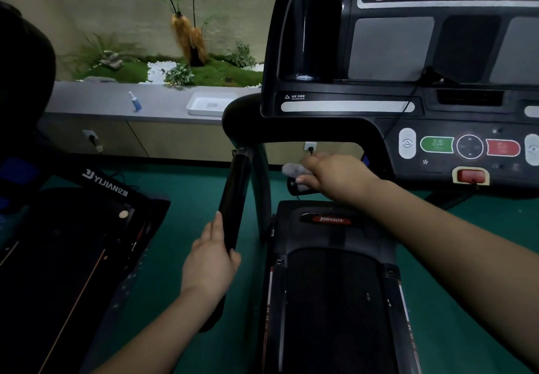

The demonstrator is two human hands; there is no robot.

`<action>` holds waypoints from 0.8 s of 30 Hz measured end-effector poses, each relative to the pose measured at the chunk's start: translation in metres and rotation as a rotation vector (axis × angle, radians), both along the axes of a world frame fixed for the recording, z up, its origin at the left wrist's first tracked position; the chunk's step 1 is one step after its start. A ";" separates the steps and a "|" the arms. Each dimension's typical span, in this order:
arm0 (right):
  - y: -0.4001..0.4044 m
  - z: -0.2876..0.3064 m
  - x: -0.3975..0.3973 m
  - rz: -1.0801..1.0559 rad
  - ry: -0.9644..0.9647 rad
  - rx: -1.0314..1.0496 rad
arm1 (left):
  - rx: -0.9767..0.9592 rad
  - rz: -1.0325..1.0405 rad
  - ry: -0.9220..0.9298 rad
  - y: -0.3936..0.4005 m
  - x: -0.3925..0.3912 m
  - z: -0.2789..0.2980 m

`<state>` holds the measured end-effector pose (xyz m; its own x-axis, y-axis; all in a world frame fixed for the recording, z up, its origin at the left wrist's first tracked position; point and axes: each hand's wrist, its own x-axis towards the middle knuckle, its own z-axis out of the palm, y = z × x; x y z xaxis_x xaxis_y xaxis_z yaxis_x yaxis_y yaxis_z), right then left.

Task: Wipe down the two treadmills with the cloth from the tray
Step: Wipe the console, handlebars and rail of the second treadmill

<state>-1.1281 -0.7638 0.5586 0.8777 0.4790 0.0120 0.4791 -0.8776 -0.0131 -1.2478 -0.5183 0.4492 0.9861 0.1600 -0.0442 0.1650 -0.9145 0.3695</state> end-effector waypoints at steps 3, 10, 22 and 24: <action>-0.026 0.002 0.000 -0.078 -0.027 0.021 | -0.028 0.008 -0.011 0.001 0.000 0.000; 0.003 -0.009 0.005 0.066 -0.063 0.034 | -0.092 0.088 -0.002 0.002 0.003 -0.003; -0.044 0.001 0.023 0.257 0.041 0.077 | 0.049 0.252 -0.049 -0.026 0.073 0.010; -0.032 -0.001 0.029 0.295 0.068 0.064 | 0.062 0.261 -0.062 -0.026 0.076 0.007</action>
<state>-1.0995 -0.7961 0.5577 0.7006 0.7135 -0.0039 0.7094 -0.6971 -0.1042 -1.1716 -0.5446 0.4563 0.9118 0.4094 0.0325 0.3767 -0.8651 0.3312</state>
